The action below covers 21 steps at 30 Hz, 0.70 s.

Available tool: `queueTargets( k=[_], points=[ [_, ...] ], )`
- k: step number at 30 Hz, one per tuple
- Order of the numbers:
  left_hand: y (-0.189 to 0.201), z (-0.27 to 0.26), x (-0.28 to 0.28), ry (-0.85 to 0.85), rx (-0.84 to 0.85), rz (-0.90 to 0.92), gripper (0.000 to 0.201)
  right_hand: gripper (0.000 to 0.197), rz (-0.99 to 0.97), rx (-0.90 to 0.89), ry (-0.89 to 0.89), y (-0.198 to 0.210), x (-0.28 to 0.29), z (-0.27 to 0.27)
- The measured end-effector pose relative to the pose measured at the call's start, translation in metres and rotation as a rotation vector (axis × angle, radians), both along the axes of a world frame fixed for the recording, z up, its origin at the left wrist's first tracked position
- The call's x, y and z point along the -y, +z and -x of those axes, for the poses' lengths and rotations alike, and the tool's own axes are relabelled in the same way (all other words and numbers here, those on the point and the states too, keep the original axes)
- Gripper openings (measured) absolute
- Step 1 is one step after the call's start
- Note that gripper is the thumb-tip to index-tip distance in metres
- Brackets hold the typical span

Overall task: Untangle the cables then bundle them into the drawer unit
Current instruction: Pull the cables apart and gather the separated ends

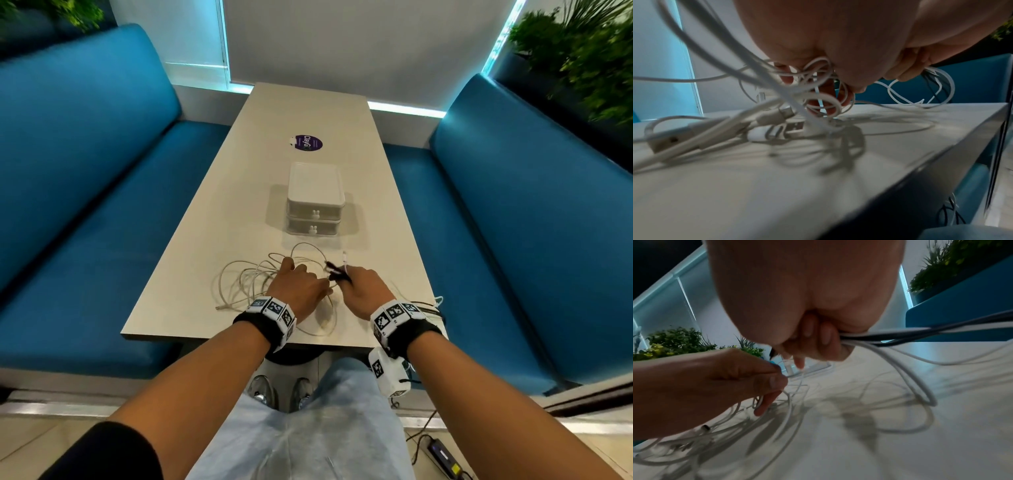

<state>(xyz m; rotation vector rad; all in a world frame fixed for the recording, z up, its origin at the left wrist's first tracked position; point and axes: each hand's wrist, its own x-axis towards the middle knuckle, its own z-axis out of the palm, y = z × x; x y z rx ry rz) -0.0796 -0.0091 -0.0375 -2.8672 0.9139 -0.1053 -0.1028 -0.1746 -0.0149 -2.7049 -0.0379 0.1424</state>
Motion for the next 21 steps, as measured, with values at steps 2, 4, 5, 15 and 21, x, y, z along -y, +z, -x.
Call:
queueTargets(
  k=[2, 4, 5, 15, 21],
  points=[
    [0.000, 0.000, -0.002, 0.035, -0.002, 0.030, 0.039, 0.030, 0.012, -0.039, 0.025, -0.006, -0.002, -0.001],
    [0.001, 0.000, -0.004, 0.057, -0.005, 0.039, 0.041, 0.032, -0.007, -0.057, 0.015, -0.008, 0.000, -0.002],
    [0.002, -0.001, -0.005, 0.057, -0.006, 0.033, 0.041, 0.031, -0.001, -0.062, 0.012, -0.008, 0.001, -0.001],
    [0.002, -0.011, -0.030, 0.087, -0.030, -0.017, 0.023, 0.027, 0.364, -0.035, -0.119, 0.006, 0.053, 0.001],
    [-0.006, -0.007, -0.010, 0.071, -0.057, -0.067, 0.033, 0.027, 0.250, -0.032, -0.194, -0.001, 0.033, 0.006]
  ],
)
